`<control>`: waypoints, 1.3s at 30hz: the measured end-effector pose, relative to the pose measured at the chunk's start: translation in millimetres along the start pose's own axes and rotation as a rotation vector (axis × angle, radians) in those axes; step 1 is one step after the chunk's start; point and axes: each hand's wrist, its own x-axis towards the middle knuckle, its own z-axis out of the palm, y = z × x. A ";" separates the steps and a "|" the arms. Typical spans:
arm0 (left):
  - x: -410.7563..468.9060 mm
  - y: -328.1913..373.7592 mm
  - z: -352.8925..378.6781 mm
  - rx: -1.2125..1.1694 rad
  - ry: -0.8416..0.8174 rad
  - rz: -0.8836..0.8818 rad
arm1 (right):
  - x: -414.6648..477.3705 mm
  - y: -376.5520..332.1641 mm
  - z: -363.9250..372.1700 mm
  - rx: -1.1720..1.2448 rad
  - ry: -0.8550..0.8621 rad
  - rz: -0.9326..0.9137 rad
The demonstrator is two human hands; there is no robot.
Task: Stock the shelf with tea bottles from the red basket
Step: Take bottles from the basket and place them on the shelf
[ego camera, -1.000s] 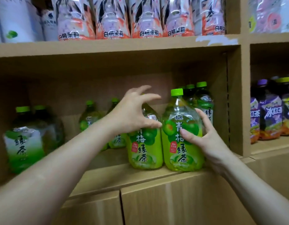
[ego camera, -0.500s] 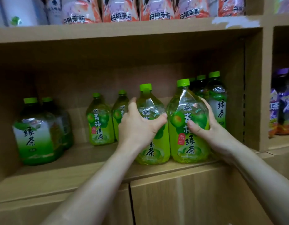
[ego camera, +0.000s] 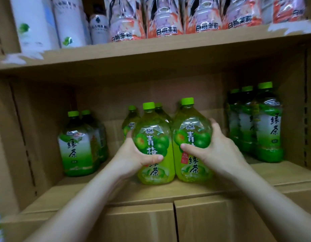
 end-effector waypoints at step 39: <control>25.7 -32.7 -43.9 0.879 0.150 0.090 | 11.7 -50.0 79.9 -0.352 -0.084 -0.157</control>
